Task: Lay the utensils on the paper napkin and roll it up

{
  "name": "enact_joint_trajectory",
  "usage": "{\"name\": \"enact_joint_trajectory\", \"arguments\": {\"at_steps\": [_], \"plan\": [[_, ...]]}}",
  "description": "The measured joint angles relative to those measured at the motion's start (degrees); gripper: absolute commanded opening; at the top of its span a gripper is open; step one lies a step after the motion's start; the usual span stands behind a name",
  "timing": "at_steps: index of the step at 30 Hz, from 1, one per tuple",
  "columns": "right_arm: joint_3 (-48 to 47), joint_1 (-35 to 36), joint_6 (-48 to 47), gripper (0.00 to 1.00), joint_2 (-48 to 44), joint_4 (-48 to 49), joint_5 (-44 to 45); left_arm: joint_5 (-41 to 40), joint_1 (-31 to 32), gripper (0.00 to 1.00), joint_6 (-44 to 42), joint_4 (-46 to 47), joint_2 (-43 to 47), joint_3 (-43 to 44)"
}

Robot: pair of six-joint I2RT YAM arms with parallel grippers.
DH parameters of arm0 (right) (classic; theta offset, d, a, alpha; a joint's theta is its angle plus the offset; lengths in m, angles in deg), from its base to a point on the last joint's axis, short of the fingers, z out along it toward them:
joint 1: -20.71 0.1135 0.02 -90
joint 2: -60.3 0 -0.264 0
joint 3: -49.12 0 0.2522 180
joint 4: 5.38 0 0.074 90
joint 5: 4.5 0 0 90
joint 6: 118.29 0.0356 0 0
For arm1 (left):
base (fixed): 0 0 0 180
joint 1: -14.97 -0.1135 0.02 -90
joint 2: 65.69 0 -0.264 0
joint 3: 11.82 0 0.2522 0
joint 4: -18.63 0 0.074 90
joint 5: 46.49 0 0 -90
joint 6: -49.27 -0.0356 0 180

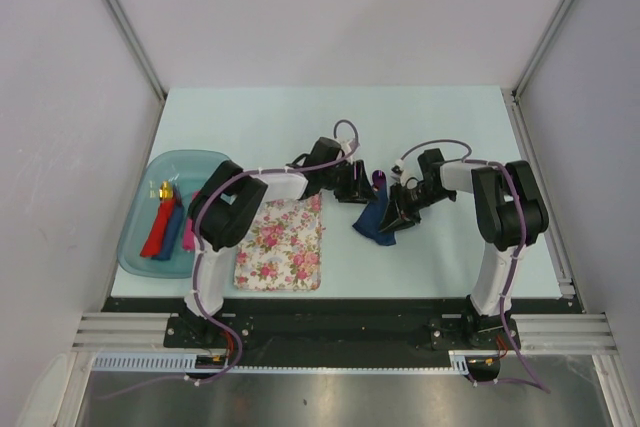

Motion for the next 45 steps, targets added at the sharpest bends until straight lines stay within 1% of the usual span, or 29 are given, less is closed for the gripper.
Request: {"name": "enact_joint_trajectory", "arguments": {"at_steps": [3, 7, 13, 23, 26, 27, 30, 31, 34, 37, 39, 42, 45], "plan": [[0.11, -0.5, 0.04, 0.25, 0.46, 0.11, -0.92, -2.32, -0.92, 0.56, 0.02, -0.72, -0.02, 1.86], [0.13, -0.7, 0.02, 0.25, 0.74, 0.2, -1.51, -3.43, -1.53, 0.56, 0.02, -1.31, -1.2, 4.13], [0.13, -0.92, 0.13, 0.25, 1.07, 0.24, -2.08, -3.65, -0.55, 0.52, 0.0, -2.16, -4.0, 6.93], [0.26, -1.2, 0.22, 0.25, 1.18, 0.39, -2.38, -3.82, 0.68, 0.48, 0.66, -3.08, -4.15, 6.97], [0.35, -1.25, 0.22, 0.25, 1.25, 0.52, -2.62, -3.87, 1.07, 0.45, 1.14, -3.19, -4.15, 6.95], [0.35, -1.25, 0.22, 0.25, 1.25, 0.52, -2.62, -3.91, 1.2, 0.43, 1.31, -3.26, -4.17, 6.95], [0.39, -1.27, 0.24, 0.25, 1.25, 0.57, -2.64, -4.11, 1.36, 0.32, 1.66, -3.34, -4.37, 6.95], [0.42, -1.29, 0.24, 0.25, 1.25, 0.59, -2.64, -4.28, 1.36, 0.25, 1.86, -3.5, -4.5, 6.95], [0.46, -1.31, 0.26, 0.26, 1.25, 0.63, -2.73, -4.92, 1.36, 0.16, 2.03, -3.85, -4.74, 6.91], [0.57, -1.36, 0.24, 0.26, 1.25, 0.81, -2.97, -4.98, 1.33, 0.0, 2.03, -3.82, -4.85, 6.82], [0.7, -1.36, 0.26, 0.27, 1.25, 1.05, -3.17, -4.87, 1.33, 0.0, 2.08, -3.63, -4.85, 6.75], [0.83, -1.4, 0.31, 0.31, 1.2, 1.31, -3.56, -4.63, 1.33, 0.0, 1.97, -3.02, -4.85, 6.6], [1.18, -1.9, 0.46, 0.43, 0.57, 1.62, -3.91, -4.17, 1.29, 0.0, 1.29, -2.21, -4.85, 6.38]]}}
